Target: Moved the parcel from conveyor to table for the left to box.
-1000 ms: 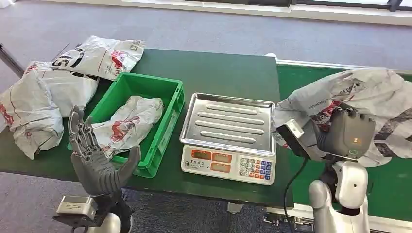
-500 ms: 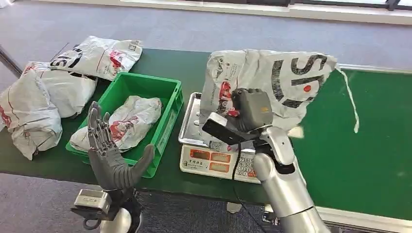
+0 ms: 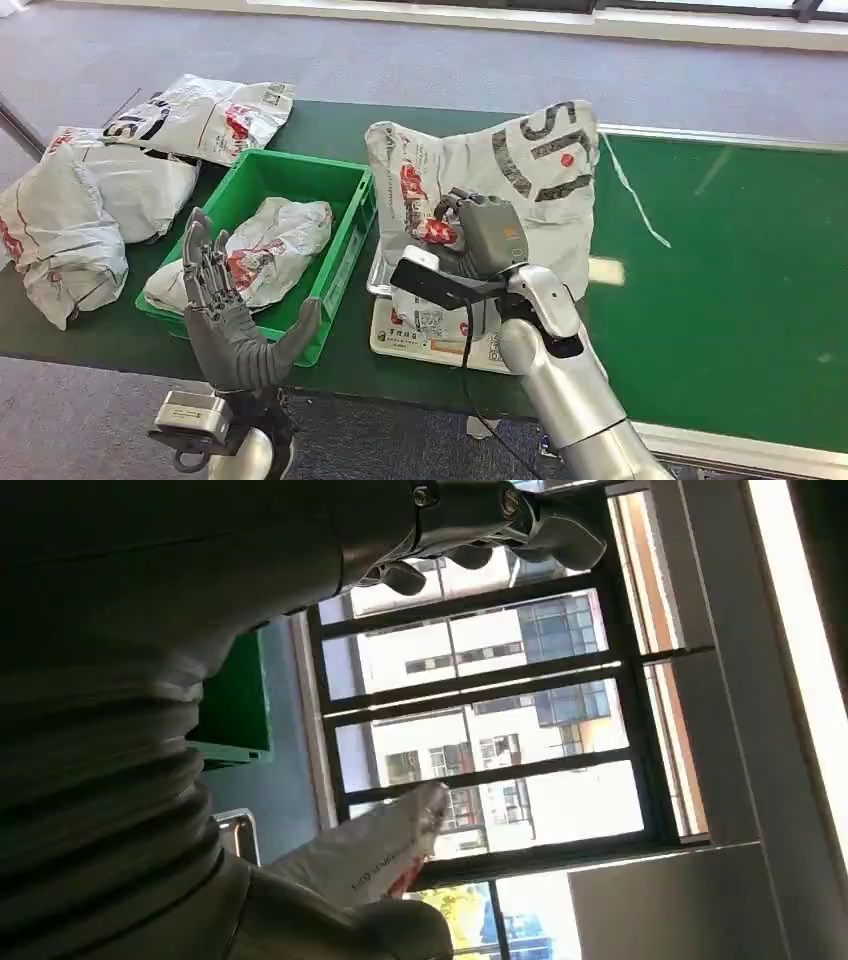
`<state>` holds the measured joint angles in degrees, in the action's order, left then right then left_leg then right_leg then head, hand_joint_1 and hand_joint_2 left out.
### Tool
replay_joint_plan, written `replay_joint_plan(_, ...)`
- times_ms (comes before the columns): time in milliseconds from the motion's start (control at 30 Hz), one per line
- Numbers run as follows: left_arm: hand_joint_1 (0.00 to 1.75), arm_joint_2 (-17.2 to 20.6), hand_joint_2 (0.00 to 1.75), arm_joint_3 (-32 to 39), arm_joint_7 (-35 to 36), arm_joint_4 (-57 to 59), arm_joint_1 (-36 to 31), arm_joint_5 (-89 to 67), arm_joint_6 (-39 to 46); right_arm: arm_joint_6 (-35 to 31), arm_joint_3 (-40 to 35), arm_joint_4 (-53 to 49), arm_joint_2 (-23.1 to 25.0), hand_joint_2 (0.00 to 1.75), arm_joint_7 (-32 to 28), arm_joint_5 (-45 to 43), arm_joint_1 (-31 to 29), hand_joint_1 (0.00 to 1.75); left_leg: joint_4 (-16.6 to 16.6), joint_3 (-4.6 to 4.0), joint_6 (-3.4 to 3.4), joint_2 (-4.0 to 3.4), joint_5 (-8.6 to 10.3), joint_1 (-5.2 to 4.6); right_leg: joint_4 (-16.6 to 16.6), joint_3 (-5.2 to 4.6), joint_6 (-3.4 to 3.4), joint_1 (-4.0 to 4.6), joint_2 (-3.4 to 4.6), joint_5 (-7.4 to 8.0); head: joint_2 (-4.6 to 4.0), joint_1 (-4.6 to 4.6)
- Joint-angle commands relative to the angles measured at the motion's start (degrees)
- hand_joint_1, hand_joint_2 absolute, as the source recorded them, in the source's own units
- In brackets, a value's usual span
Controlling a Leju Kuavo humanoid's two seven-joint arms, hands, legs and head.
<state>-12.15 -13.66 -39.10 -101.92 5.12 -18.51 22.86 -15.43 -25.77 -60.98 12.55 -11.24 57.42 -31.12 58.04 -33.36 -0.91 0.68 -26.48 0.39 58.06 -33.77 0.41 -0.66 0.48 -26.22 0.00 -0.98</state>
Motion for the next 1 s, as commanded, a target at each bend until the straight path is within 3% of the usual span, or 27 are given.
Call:
replay_joint_plan(33, 0.00, 0.95, 1.75, -1.75, 0.64, 0.57, -0.10, -0.59, 1.34, -7.01, -1.25, -1.24, -1.47, 0.00, 0.69, -0.23, -1.29, 0.00, -0.03, 0.02, 0.02, -0.01, 0.00, -0.01, -0.04, 0.03, -0.01, 0.01, -0.04, 0.00, 0.00, 0.00)
replay_joint_plan(233, 0.00, 0.89, 1.75, -2.08, 1.16, 0.63, -0.12, -0.95, 1.77, -11.13, 0.07, -6.38, -2.49, 0.00, 2.89, 1.63, 0.04, 0.00, -0.08, 0.03, 0.03, 0.04, 0.02, 0.00, -0.10, 0.05, -0.01, 0.02, -0.13, 0.01, 0.00, 0.00)
replay_joint_plan(467, 0.00, 0.86, 1.75, -2.13, 1.18, 0.71, -0.21, -0.97, 1.83, -11.24, 0.08, -6.43, -2.64, 0.00, 2.87, 1.75, 0.34, 0.00, -0.04, 0.03, 0.02, 0.03, 0.02, 0.00, -0.06, 0.03, 0.00, 0.00, -0.10, 0.00, 0.00, 0.00)
replay_joint_plan(700, 0.00, 1.10, 1.75, -2.45, 1.07, 0.60, 0.54, -1.24, 2.48, -21.98, 1.70, -10.81, -2.66, 0.00, 2.87, 7.13, 3.47, 0.00, -0.25, 0.14, 0.04, 0.04, 0.08, 0.02, -0.29, 0.17, -0.04, 0.05, -0.20, 0.07, 0.00, 0.00)
replay_joint_plan(733, 0.00, 1.08, 1.75, -2.48, 1.00, 0.78, 0.48, -1.33, 2.67, -24.57, 2.95, -13.59, -2.48, 0.00, 1.19, 6.52, 4.53, 0.00, -0.06, 0.03, 0.02, 0.08, 0.01, 0.00, -0.07, 0.05, -0.03, 0.02, -0.14, -0.01, 0.00, 0.00)
replay_joint_plan(800, 0.00, 1.81, 1.75, -3.21, 1.51, 2.15, -0.82, -7.45, 4.10, -24.57, 20.31, -31.60, 7.45, 0.00, -20.58, 6.07, 11.89, 0.00, -0.01, -0.07, 0.01, 0.14, 0.02, -0.01, -0.01, -0.05, -0.03, 0.00, -0.21, -0.03, 0.00, 0.00)
replay_joint_plan(833, 0.00, 2.28, 1.75, -3.50, 3.81, 3.48, -2.23, -13.79, 4.47, -24.57, 23.01, -38.00, 7.45, 0.00, -24.28, 3.16, 14.00, 0.00, -0.02, -0.11, 0.01, 0.26, 0.02, -0.02, 0.01, -0.07, -0.05, 0.00, -0.37, -0.08, 0.00, -0.02)
replay_joint_plan(867, 0.00, 3.08, 1.75, -3.75, 6.93, 4.77, -3.94, -20.26, 3.07, -24.57, 24.70, -42.72, 7.45, 1.75, -26.64, 0.51, 15.84, 0.00, 0.04, -0.26, 0.01, 0.43, 0.07, -0.03, 0.06, -0.17, -0.04, -0.02, -0.50, -0.07, 0.00, 0.02)
replay_joint_plan(933, 0.00, 4.76, 1.75, -3.77, 11.56, 8.27, -8.25, -30.57, -1.15, -24.57, 26.35, -48.78, 7.45, 1.75, -28.76, -3.25, 18.39, 0.00, -0.02, -0.20, 0.02, 0.69, 0.08, -0.01, -0.02, -0.05, -0.05, 0.01, -0.79, -0.14, 0.00, -0.02)
replay_joint_plan(1000, 0.00, 8.03, 1.75, -4.59, 15.07, 16.83, -15.66, -35.75, -10.81, -24.57, 26.55, -51.98, 7.45, 1.75, -28.76, -6.47, 19.54, 0.00, -0.07, -0.18, 0.01, 0.81, 0.14, 0.01, -0.12, 0.03, -0.05, 0.03, -0.88, -0.08, 0.00, 0.00)
